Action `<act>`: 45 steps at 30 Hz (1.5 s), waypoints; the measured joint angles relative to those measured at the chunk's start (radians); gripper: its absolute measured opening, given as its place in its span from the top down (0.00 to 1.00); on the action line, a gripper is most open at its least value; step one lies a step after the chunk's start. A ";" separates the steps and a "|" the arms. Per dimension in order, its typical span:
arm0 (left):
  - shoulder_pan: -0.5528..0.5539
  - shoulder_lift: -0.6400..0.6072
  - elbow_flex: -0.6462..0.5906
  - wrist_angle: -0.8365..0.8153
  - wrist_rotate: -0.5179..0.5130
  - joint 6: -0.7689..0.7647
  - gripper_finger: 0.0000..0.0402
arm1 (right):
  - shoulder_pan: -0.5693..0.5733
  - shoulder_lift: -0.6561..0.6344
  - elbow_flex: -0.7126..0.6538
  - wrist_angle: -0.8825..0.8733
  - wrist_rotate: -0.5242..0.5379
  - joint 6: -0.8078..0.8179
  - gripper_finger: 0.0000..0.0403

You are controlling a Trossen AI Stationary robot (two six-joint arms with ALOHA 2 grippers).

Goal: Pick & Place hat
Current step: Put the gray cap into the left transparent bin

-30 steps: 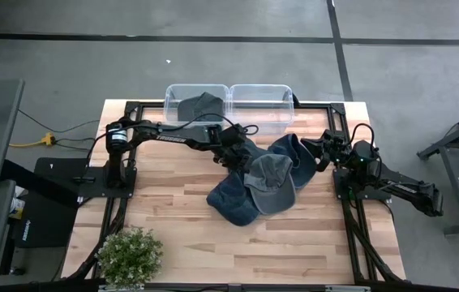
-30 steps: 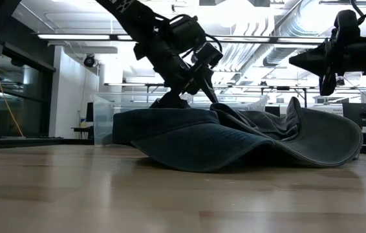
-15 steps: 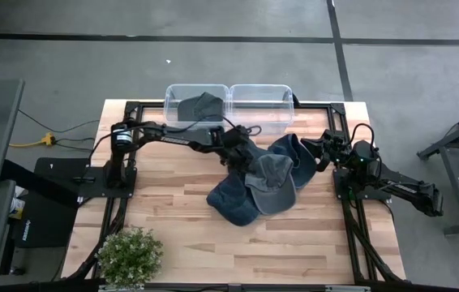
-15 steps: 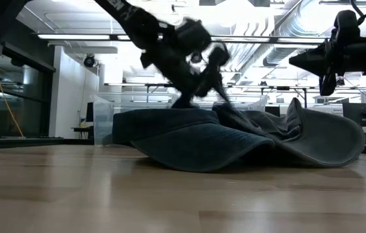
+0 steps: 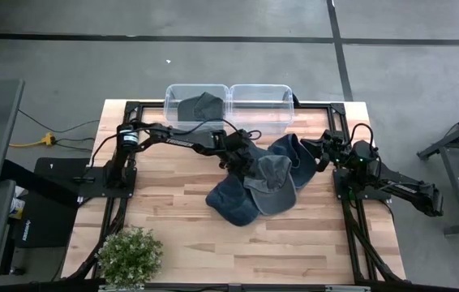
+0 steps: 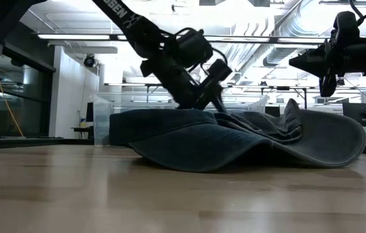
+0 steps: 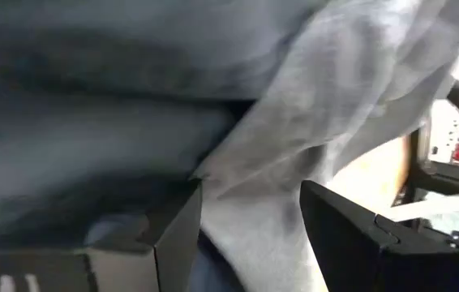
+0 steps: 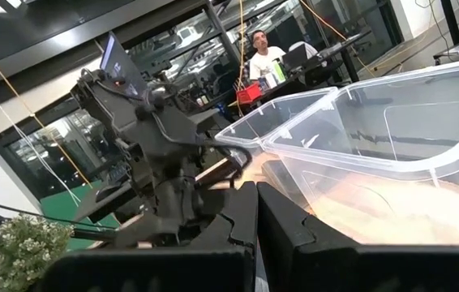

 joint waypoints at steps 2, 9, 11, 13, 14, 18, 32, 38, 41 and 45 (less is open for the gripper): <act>0.000 -0.002 0.003 0.025 0.026 -0.006 0.48 | 0.000 0.000 0.000 -0.001 0.000 0.000 1.00; 0.002 0.014 0.003 0.026 0.097 -0.013 0.48 | 0.000 0.000 0.000 -0.001 0.000 0.000 1.00; 0.002 0.014 0.003 0.022 0.090 -0.013 0.48 | 0.000 0.000 0.000 -0.001 0.000 0.000 1.00; 0.002 0.014 0.003 0.019 0.082 -0.015 0.48 | 0.000 0.000 0.000 -0.001 0.000 0.000 1.00; 0.002 0.014 0.003 0.021 0.082 -0.015 0.48 | 0.000 0.000 0.000 -0.001 0.000 0.000 1.00; 0.002 0.014 0.003 0.021 0.091 -0.016 0.48 | 0.000 0.000 0.000 -0.001 0.000 0.000 1.00; 0.015 0.014 0.003 0.021 0.063 0.022 0.48 | 0.000 0.000 0.000 0.000 -0.001 0.000 1.00; 0.028 0.014 0.003 0.018 0.060 0.055 0.48 | 0.000 0.000 0.000 0.000 -0.001 0.000 1.00; 0.039 -0.007 0.002 -0.017 0.053 0.062 0.48 | 0.000 0.000 0.000 0.000 -0.001 0.000 1.00; 0.043 -0.034 0.043 -0.154 0.022 0.083 0.48 | 0.000 0.000 0.000 0.000 -0.001 0.000 1.00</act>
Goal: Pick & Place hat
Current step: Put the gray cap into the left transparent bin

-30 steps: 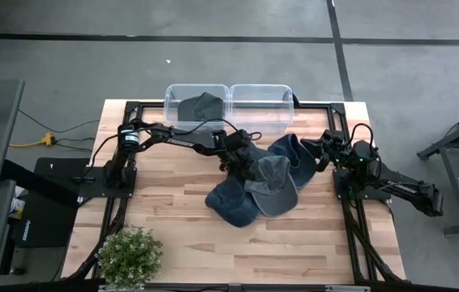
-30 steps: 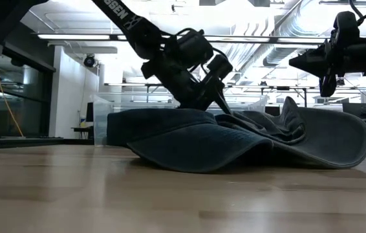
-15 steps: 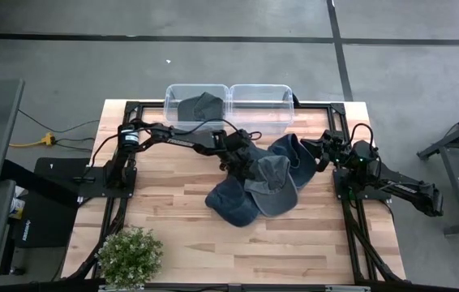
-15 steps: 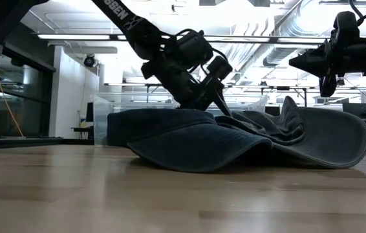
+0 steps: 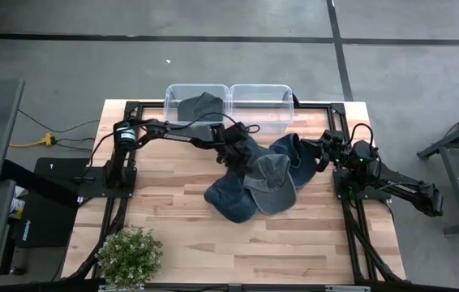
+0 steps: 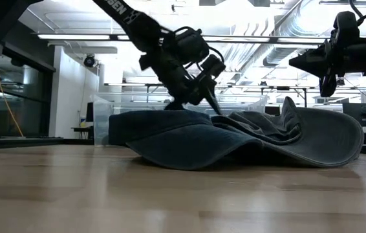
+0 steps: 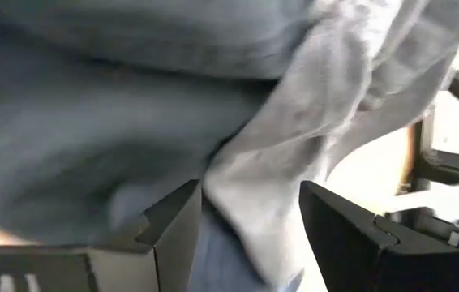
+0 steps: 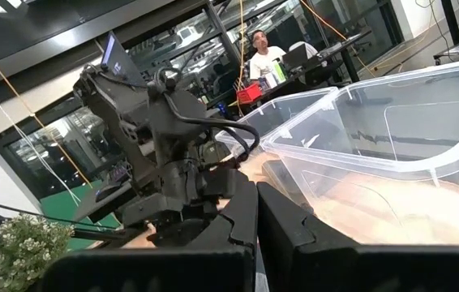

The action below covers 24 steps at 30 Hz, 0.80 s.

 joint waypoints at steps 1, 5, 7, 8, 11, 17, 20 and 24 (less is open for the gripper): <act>-0.001 -0.004 0.024 -0.047 -0.017 0.013 0.48 | 0.000 0.000 0.000 0.000 0.000 0.000 1.00; -0.001 -0.009 0.136 -0.209 -0.045 0.036 0.48 | 0.000 0.000 0.000 0.000 0.000 0.000 1.00; -0.008 -0.008 0.186 -0.254 -0.033 0.022 0.48 | 0.000 0.000 0.000 0.000 0.000 0.000 1.00; -0.012 -0.008 0.208 -0.261 -0.024 0.003 0.48 | 0.000 0.000 0.000 0.000 0.000 0.000 1.00; -0.034 0.012 0.247 -0.260 -0.008 -0.067 0.48 | 0.000 0.000 0.000 0.000 0.000 0.000 1.00; -0.069 0.029 0.257 -0.270 -0.068 -0.147 0.48 | 0.000 0.000 0.000 0.000 0.000 0.000 1.00; -0.073 0.044 0.251 -0.325 -0.077 -0.149 0.48 | 0.000 0.000 0.000 0.000 0.000 0.000 1.00; -0.080 0.061 0.258 -0.298 -0.094 -0.139 0.48 | 0.000 0.000 0.000 -0.001 0.002 0.000 1.00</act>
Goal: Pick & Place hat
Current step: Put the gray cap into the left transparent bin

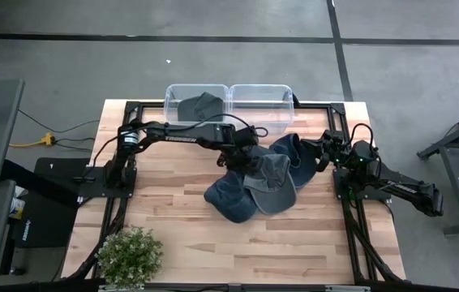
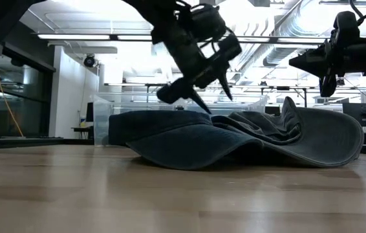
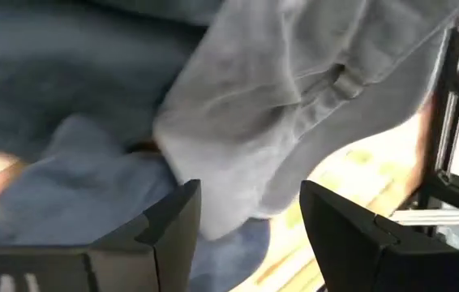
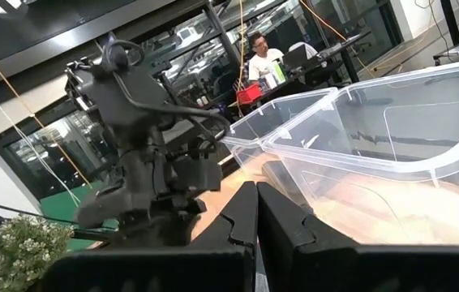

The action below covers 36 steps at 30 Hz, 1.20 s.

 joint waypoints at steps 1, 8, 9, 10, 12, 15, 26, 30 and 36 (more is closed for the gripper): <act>0.000 0.006 -0.003 -0.009 0.002 0.007 0.48 | 0.000 0.000 0.000 -0.003 0.000 0.000 1.00; -0.009 0.018 -0.004 0.001 -0.006 0.046 0.48 | 0.000 0.000 0.000 -0.002 0.000 0.000 1.00; -0.009 0.021 -0.006 -0.004 -0.003 0.073 0.48 | 0.000 0.000 0.000 -0.002 0.000 0.000 1.00; -0.009 0.022 -0.008 -0.005 0.001 0.120 0.48 | 0.000 0.000 0.000 -0.002 0.001 0.000 1.00; -0.015 0.019 -0.004 0.026 -0.003 0.254 0.48 | 0.000 0.000 0.000 -0.001 0.001 0.000 1.00; -0.033 0.019 -0.005 0.016 -0.032 0.490 0.48 | 0.000 0.000 0.000 0.000 0.001 0.000 1.00; -0.157 0.013 -0.005 -0.037 -0.283 1.197 0.48 | 0.000 0.000 0.000 0.001 0.000 0.000 1.00; -0.210 0.013 -0.005 -0.050 -0.485 1.320 0.48 | 0.000 0.000 0.000 -0.001 0.000 0.000 1.00; -0.256 0.012 -0.005 -0.038 -0.605 1.413 0.48 | 0.000 0.000 0.000 0.000 -0.001 0.000 1.00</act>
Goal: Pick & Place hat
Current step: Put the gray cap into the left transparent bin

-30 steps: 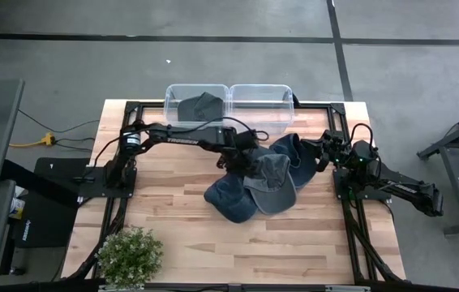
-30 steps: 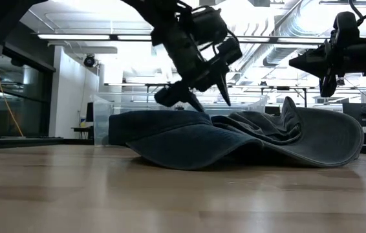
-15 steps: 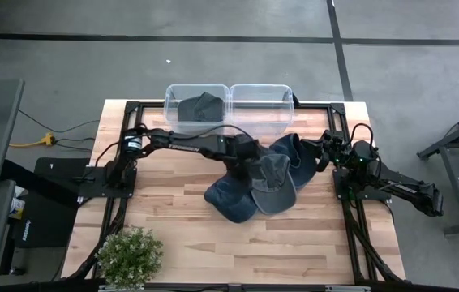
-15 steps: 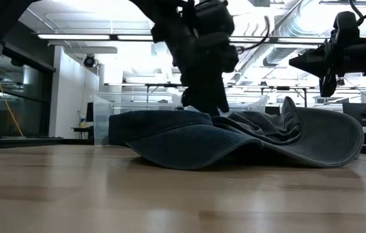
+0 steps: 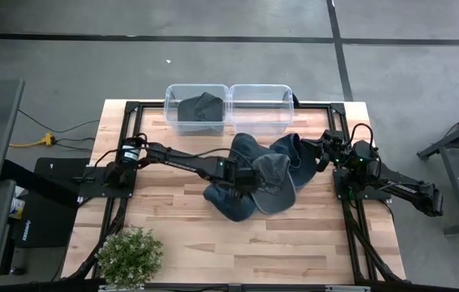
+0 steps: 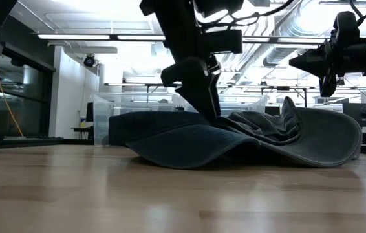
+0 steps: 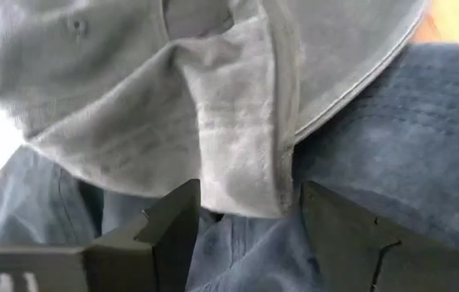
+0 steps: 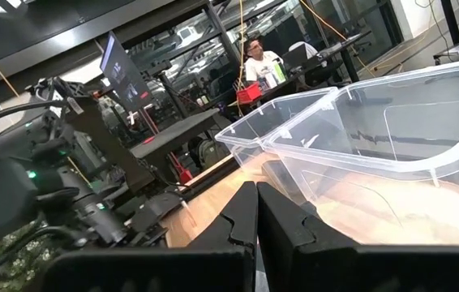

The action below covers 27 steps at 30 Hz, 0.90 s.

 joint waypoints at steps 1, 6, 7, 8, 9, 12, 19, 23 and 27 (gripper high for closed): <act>-0.005 0.000 0.000 0.003 0.000 0.003 0.48 | 0.000 0.000 0.000 0.000 0.000 0.000 1.00; -0.014 0.000 0.000 0.016 -0.001 0.015 0.48 | 0.000 0.000 0.000 0.000 0.000 0.000 1.00; -0.014 0.000 0.000 0.023 -0.001 0.019 0.48 | 0.000 0.000 0.000 0.000 0.000 0.000 1.00; -0.019 0.000 0.000 0.030 0.001 0.024 0.48 | 0.000 0.000 0.000 0.000 0.000 0.000 1.00; -0.020 0.000 0.000 0.034 0.001 0.026 0.48 | 0.000 0.000 0.000 0.000 0.000 0.000 1.00; -0.025 0.002 0.000 0.039 -0.002 0.050 0.48 | 0.000 0.000 0.000 0.000 0.000 0.000 1.00; -0.027 0.039 0.002 0.038 -0.036 0.090 0.48 | 0.000 0.000 0.000 0.001 0.001 0.000 1.00; -0.026 0.056 -0.001 0.032 -0.074 0.118 0.48 | 0.000 0.000 0.000 -0.002 0.001 0.000 1.00; -0.026 0.055 0.000 0.065 -0.094 0.159 0.48 | 0.000 0.000 0.000 -0.002 0.001 0.000 1.00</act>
